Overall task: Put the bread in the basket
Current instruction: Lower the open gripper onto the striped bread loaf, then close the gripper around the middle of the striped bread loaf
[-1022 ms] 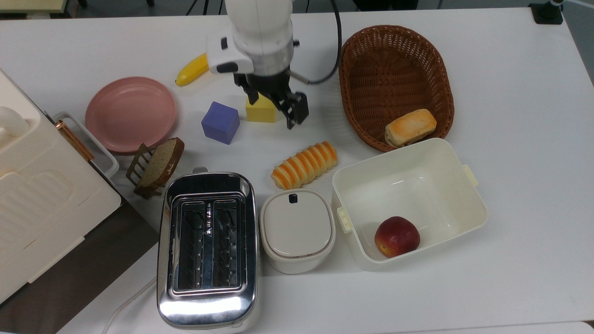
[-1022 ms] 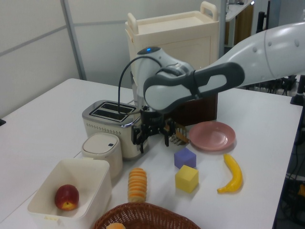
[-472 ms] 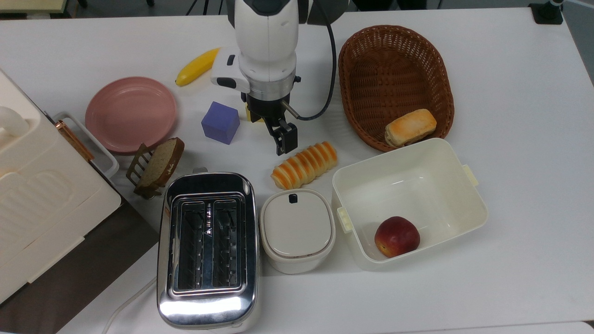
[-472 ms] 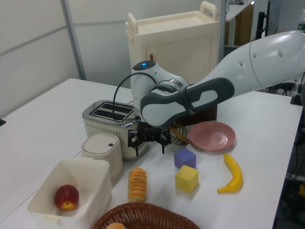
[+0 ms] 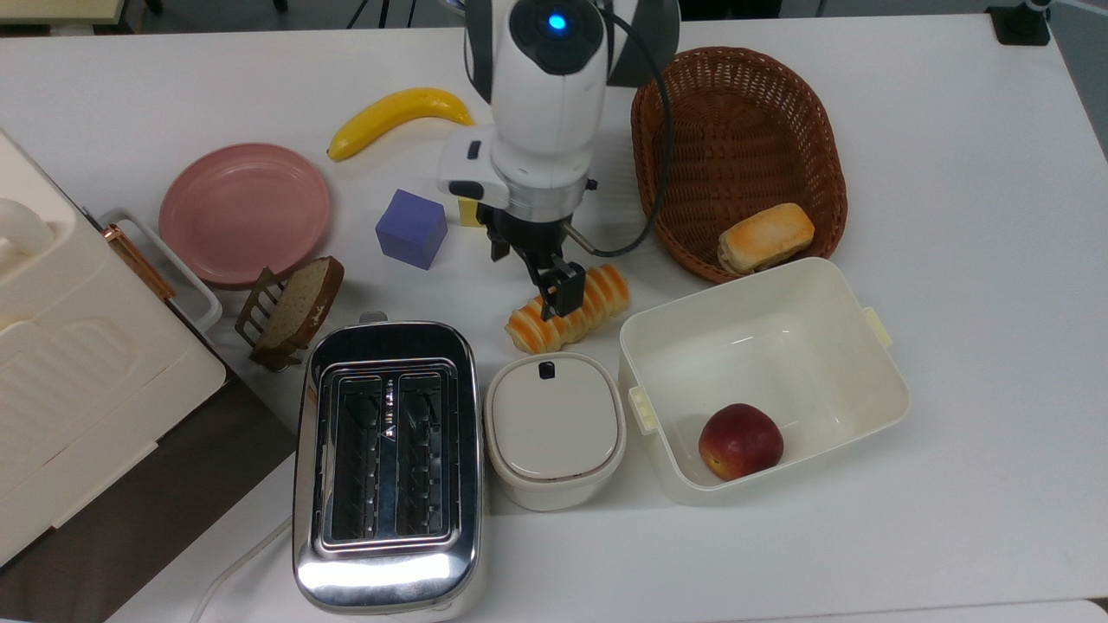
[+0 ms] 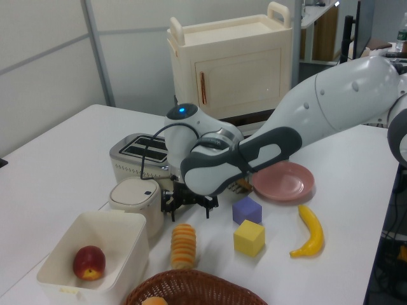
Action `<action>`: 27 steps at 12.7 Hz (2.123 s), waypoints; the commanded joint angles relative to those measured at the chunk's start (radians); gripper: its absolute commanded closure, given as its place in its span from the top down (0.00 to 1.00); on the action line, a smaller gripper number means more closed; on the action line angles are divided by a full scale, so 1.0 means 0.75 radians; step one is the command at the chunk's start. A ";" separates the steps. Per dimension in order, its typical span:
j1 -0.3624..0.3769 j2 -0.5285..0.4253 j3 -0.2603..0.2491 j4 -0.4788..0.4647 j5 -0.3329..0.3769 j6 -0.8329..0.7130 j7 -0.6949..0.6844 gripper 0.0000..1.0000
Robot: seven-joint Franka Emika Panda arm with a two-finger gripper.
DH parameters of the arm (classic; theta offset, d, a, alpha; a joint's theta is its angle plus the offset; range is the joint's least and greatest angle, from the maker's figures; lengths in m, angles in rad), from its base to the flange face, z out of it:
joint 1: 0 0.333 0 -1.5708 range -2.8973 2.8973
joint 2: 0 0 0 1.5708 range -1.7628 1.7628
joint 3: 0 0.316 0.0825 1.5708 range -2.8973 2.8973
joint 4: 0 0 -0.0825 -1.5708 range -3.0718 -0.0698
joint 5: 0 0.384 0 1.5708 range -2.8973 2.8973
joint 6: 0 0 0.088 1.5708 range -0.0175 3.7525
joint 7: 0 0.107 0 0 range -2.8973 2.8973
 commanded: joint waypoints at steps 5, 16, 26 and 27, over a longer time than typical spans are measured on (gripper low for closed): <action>0.020 0.060 0.018 -0.010 -0.073 0.112 0.021 1.00; -0.010 0.116 0.084 -0.012 -0.167 0.166 0.019 0.67; -0.010 0.036 0.088 -0.038 -0.230 0.095 0.021 0.08; -0.020 -0.035 0.090 -0.053 -0.232 0.048 0.007 0.08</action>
